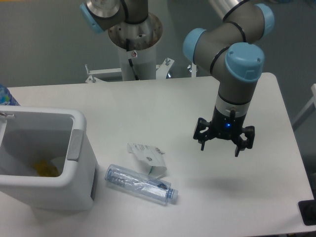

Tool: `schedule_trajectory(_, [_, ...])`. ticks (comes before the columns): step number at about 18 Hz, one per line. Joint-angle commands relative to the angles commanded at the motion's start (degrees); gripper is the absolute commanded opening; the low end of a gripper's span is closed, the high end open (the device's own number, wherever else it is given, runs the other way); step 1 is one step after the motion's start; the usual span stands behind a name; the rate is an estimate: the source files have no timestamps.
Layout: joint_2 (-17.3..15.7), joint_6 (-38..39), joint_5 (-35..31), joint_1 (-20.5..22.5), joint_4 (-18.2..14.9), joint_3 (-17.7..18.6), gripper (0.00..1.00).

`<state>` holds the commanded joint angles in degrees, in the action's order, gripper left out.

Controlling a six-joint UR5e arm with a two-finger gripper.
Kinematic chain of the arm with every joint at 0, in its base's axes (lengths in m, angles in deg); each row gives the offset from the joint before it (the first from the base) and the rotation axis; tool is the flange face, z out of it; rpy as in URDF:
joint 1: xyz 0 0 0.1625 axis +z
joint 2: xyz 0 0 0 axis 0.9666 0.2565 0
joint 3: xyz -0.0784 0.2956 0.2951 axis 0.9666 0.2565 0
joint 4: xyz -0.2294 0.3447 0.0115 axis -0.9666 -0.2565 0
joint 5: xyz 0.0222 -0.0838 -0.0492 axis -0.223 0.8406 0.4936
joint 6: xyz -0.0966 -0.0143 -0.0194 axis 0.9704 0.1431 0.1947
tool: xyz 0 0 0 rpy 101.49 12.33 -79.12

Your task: Open the trash can

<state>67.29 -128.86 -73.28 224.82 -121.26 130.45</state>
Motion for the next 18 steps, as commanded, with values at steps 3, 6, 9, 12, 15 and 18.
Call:
schedule_trajectory(3, [0.09,-1.94,-0.61,-0.88,-0.08,0.26,1.00])
schedule_trajectory(6, [0.61,-2.73,-2.02,-1.67,0.09,0.79,1.00])
schedule_trajectory(9, [0.62,-3.43,-2.29,-1.85,0.01,0.88,1.00])
schedule_trajectory(12, [0.88,-3.43,-3.34,-2.29,0.09,0.88,1.00])
schedule_trajectory(15, [0.97,-3.43,-4.39,-2.90,0.18,1.14,1.00])
schedule_trajectory(18, [0.97,-3.35,-4.40,-2.99,0.36,1.23,1.00])
